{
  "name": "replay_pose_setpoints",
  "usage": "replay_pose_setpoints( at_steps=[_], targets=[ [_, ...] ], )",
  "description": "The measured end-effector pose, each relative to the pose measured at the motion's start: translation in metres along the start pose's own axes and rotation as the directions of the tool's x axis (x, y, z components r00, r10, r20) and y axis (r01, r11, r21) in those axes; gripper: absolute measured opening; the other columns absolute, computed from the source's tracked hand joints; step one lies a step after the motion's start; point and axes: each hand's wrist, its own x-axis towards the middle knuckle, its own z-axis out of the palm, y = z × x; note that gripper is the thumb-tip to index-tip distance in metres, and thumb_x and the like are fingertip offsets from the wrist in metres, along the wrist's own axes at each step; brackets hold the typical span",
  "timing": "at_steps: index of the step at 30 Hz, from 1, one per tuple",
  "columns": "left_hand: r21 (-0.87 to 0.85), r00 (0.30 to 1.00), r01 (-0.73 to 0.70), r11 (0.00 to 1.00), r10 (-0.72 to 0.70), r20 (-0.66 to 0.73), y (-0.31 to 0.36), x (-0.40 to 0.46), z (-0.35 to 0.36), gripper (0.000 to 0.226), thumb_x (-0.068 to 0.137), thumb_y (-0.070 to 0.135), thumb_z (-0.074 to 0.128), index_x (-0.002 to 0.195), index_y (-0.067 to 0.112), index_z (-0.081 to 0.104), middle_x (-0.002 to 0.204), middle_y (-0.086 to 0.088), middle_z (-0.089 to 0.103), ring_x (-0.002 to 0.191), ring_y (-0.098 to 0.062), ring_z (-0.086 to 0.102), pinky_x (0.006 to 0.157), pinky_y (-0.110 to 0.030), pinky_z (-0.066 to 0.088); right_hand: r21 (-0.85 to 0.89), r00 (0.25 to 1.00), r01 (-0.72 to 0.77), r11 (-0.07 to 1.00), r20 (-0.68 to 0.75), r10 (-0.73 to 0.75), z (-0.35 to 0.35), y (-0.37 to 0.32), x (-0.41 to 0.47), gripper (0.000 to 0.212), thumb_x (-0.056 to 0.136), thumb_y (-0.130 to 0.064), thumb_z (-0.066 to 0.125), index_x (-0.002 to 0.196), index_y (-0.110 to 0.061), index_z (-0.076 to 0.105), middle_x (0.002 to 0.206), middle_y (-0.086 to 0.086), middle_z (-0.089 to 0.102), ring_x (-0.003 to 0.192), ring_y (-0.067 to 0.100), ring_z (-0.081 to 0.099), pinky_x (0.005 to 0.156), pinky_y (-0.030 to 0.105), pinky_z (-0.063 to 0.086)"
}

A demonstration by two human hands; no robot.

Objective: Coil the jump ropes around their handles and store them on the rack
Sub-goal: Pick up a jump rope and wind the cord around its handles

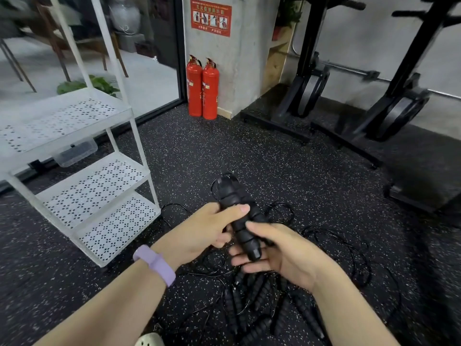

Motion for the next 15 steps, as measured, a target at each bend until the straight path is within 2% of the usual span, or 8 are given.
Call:
replay_pose_setpoints(
  at_steps=[2, 4, 7, 9, 10, 12, 14, 15],
  targets=[
    [-0.047, 0.997, -0.066, 0.997, 0.068, 0.027, 0.006, -0.001, 0.002, 0.031, 0.094, 0.043, 0.068, 0.098, 0.013, 0.064, 0.056, 0.010, 0.035, 0.049, -0.008, 0.022, 0.045, -0.019, 0.021, 0.292, 0.981, -0.097, 0.952, 0.190, 0.042, -0.004, -0.002, -0.005, 0.062, 0.082, -0.047, 0.080, 0.123, -0.002, 0.073, 0.110, 0.023, 0.073, 0.096, 0.033, 0.074, 0.082, 0.041, 0.060],
    [0.111, 0.989, -0.149, 0.982, 0.148, 0.018, 0.010, -0.001, 0.002, 0.020, 0.097, 0.045, 0.064, 0.094, 0.026, 0.070, 0.055, 0.012, 0.040, 0.047, -0.006, 0.031, 0.045, -0.017, 0.026, 0.386, 0.963, -0.134, 0.913, 0.267, 0.029, -0.001, -0.003, -0.006, 0.053, 0.081, -0.038, 0.083, 0.116, 0.000, 0.073, 0.095, 0.016, 0.069, 0.076, 0.024, 0.068, 0.072, 0.036, 0.059],
    [0.360, 0.980, -0.152, 0.921, 0.188, -0.068, 0.011, 0.001, -0.003, 0.042, 0.090, 0.068, 0.056, 0.069, 0.033, 0.065, 0.052, 0.015, 0.048, 0.045, -0.003, 0.039, 0.046, -0.017, 0.032, 0.388, 0.986, -0.066, 0.919, 0.167, 0.001, 0.001, -0.002, -0.006, 0.028, 0.091, -0.030, 0.074, 0.104, -0.005, 0.075, 0.080, 0.007, 0.058, 0.058, 0.013, 0.048, 0.055, 0.026, 0.048],
    [0.493, 0.975, -0.065, 0.868, 0.159, -0.152, 0.006, 0.003, -0.007, 0.064, 0.082, 0.083, 0.051, 0.064, 0.023, 0.062, 0.049, 0.014, 0.049, 0.042, -0.002, 0.040, 0.045, -0.017, 0.032, 0.196, 0.996, 0.054, 0.979, -0.082, -0.038, 0.001, -0.002, -0.004, 0.018, 0.099, -0.025, 0.066, 0.098, -0.008, 0.071, 0.075, 0.006, 0.054, 0.055, 0.013, 0.043, 0.051, 0.027, 0.044],
    [0.564, 0.975, -0.026, 0.825, 0.146, -0.169, 0.002, 0.004, -0.008, 0.069, 0.082, 0.084, 0.049, 0.067, 0.020, 0.066, 0.049, 0.014, 0.051, 0.041, -0.001, 0.042, 0.044, -0.016, 0.033, -0.023, 0.969, 0.086, 0.996, -0.228, -0.089, 0.002, -0.002, -0.002, 0.017, 0.101, -0.023, 0.062, 0.090, -0.011, 0.067, 0.071, 0.004, 0.054, 0.053, 0.013, 0.042, 0.050, 0.028, 0.042],
    [0.587, 0.980, 0.035, 0.809, 0.088, -0.179, -0.005, 0.005, -0.005, 0.072, 0.083, 0.082, 0.050, 0.078, 0.015, 0.074, 0.053, 0.013, 0.051, 0.042, -0.003, 0.041, 0.045, -0.020, 0.032, -0.481, 0.870, 0.006, 0.877, -0.430, -0.242, 0.005, 0.003, 0.002, 0.023, 0.099, -0.024, 0.061, 0.077, -0.018, 0.058, 0.061, -0.007, 0.055, 0.048, 0.012, 0.044, 0.049, 0.028, 0.037],
    [0.438, 0.979, 0.098, 0.894, -0.008, -0.203, -0.008, 0.005, 0.001, 0.084, 0.075, 0.086, 0.056, 0.085, 0.003, 0.067, 0.060, 0.007, 0.047, 0.044, -0.009, 0.036, 0.045, -0.025, 0.026, -0.669, 0.816, -0.101, 0.736, -0.479, -0.324, 0.013, 0.009, 0.006, 0.017, 0.097, -0.032, 0.061, 0.086, -0.021, 0.056, 0.069, -0.011, 0.062, 0.055, 0.011, 0.054, 0.050, 0.027, 0.037],
    [0.339, 0.973, 0.138, 0.931, -0.064, -0.222, -0.007, 0.005, 0.004, 0.082, 0.068, 0.088, 0.059, 0.083, 0.008, 0.062, 0.062, 0.004, 0.045, 0.045, -0.010, 0.033, 0.044, -0.025, 0.024, -0.730, 0.803, -0.144, 0.668, -0.481, -0.353, 0.019, 0.013, 0.008, 0.018, 0.098, -0.035, 0.061, 0.093, -0.021, 0.052, 0.079, -0.009, 0.062, 0.066, 0.015, 0.061, 0.055, 0.029, 0.039]
  ],
)
